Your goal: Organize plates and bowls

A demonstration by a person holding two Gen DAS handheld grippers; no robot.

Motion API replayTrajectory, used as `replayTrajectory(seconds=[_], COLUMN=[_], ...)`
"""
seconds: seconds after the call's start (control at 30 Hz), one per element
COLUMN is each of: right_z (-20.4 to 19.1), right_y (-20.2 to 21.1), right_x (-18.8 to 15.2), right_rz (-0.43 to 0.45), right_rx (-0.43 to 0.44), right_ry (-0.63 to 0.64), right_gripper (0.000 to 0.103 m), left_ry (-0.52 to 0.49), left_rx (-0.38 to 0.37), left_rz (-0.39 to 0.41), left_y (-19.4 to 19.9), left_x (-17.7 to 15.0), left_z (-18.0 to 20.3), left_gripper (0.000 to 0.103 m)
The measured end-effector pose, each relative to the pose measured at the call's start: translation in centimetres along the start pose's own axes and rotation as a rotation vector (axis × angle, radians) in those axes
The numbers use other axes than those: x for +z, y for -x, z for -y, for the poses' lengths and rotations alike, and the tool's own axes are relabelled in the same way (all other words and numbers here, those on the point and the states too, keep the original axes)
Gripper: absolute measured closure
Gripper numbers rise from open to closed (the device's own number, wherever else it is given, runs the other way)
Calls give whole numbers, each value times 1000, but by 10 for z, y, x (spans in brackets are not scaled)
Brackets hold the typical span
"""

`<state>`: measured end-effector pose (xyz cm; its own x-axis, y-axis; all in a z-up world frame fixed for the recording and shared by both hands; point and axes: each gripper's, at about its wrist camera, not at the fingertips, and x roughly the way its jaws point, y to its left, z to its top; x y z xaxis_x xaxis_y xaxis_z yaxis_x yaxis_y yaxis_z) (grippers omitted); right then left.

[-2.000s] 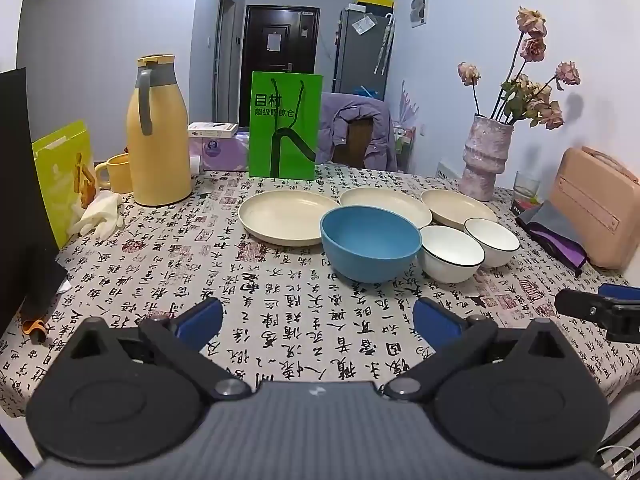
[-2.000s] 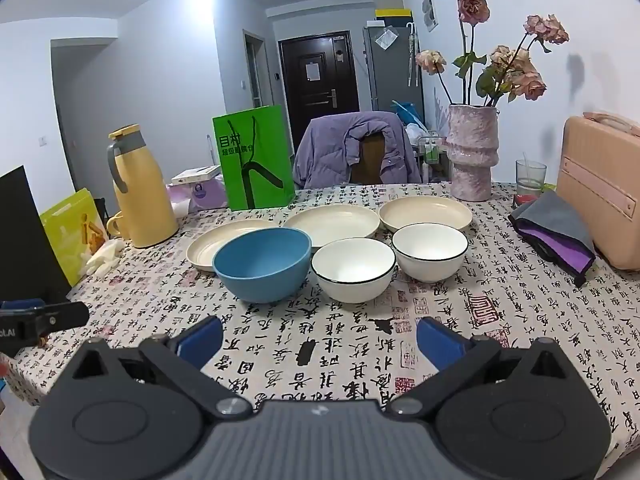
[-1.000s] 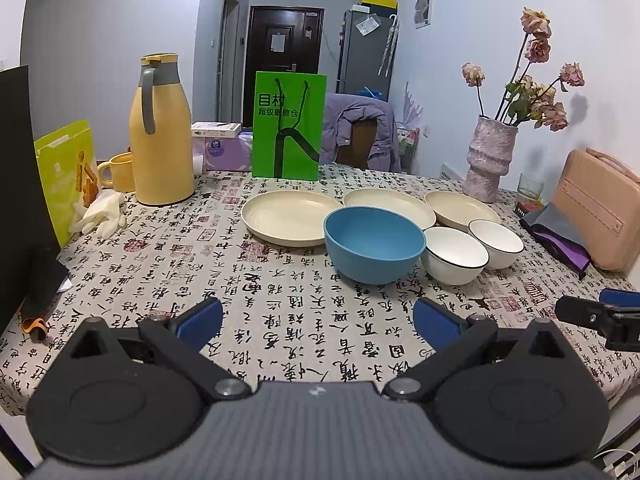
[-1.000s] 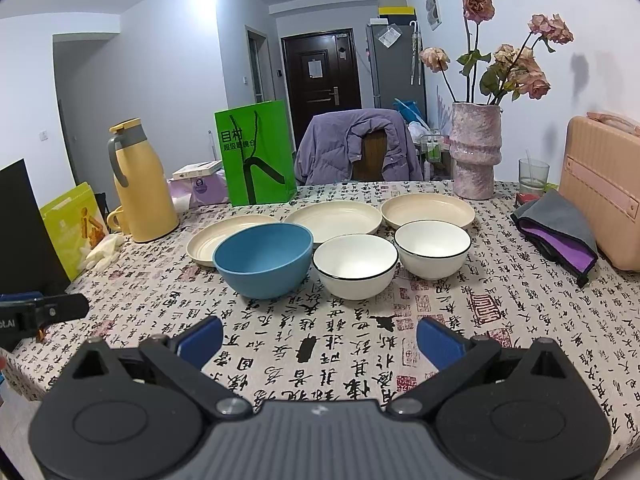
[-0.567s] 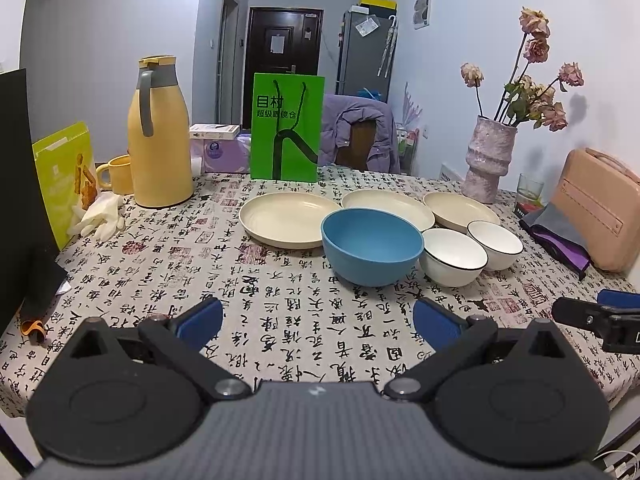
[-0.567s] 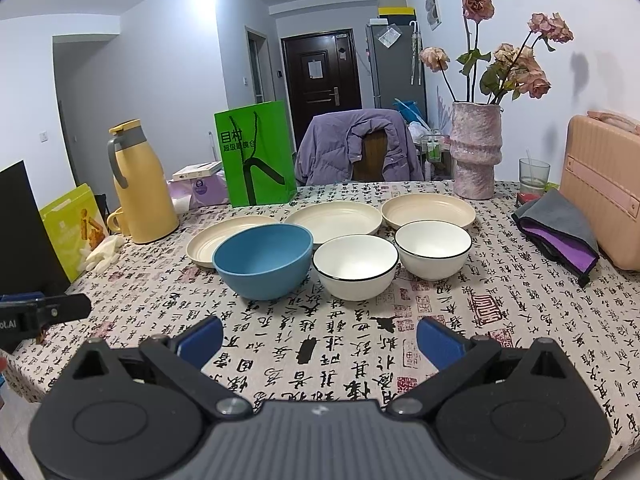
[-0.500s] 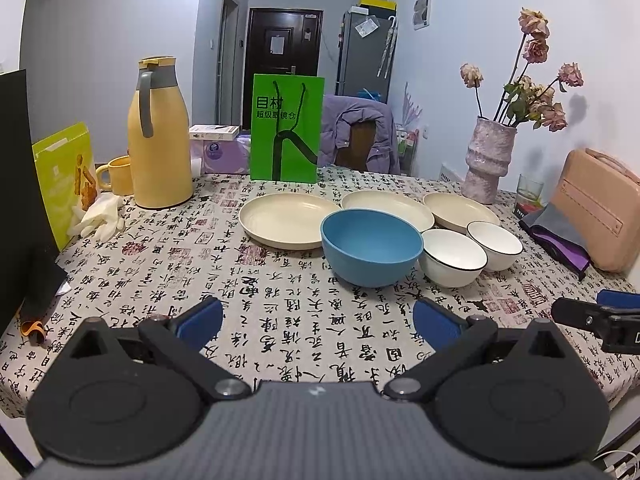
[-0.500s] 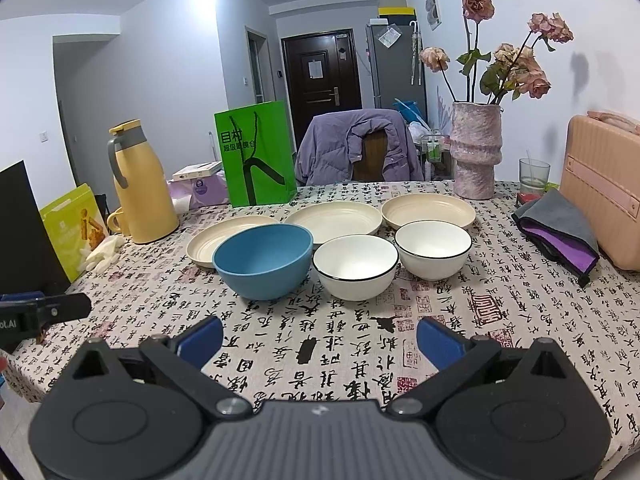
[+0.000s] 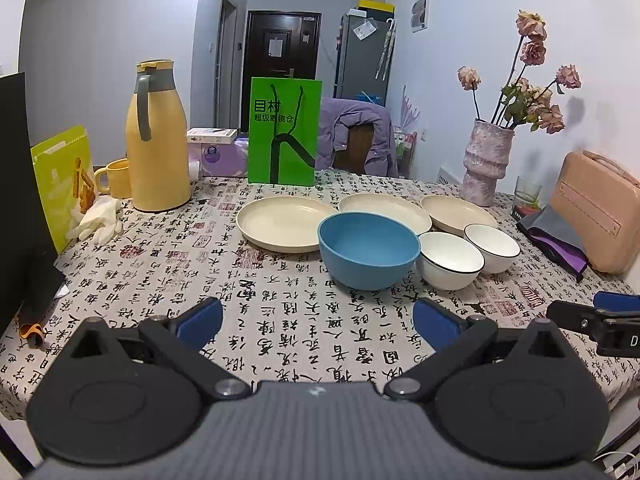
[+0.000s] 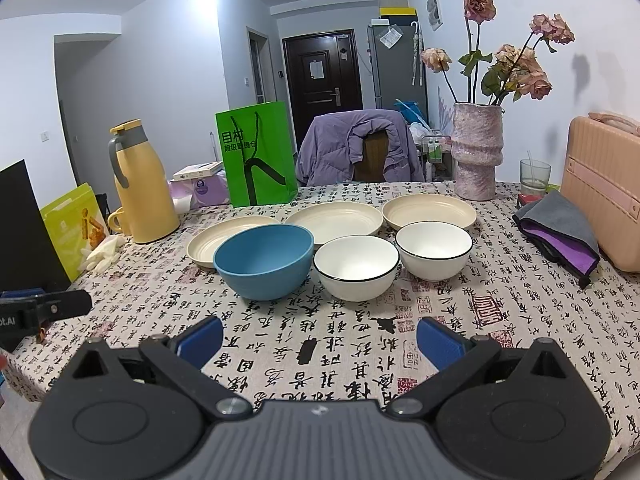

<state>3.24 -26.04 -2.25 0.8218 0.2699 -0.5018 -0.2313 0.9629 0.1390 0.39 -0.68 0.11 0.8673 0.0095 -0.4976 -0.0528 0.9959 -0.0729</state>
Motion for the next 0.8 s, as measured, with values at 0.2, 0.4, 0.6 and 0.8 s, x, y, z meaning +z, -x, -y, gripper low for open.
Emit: replayTrajectory(seconds=[0.2,0.4,0.6,0.8], right_z=[0,0,-2,-6], right_y=[0,0,-1,-3], right_x=[0,0,0,0], right_rz=[1,1,1,0], right_rx=[0,0,2,7], right_ry=[0,1,1,4], right_gripper=[0,0,0,0], left_ry=[1,2,2,6], left_rx=[0,-1,-1,-6], left_rz=[1,3,3,3], left_y=[0,0,0,-1], left_x=[0,1,1,3], left_z=[0,0,0,0], left_gripper=[0,0,0,0])
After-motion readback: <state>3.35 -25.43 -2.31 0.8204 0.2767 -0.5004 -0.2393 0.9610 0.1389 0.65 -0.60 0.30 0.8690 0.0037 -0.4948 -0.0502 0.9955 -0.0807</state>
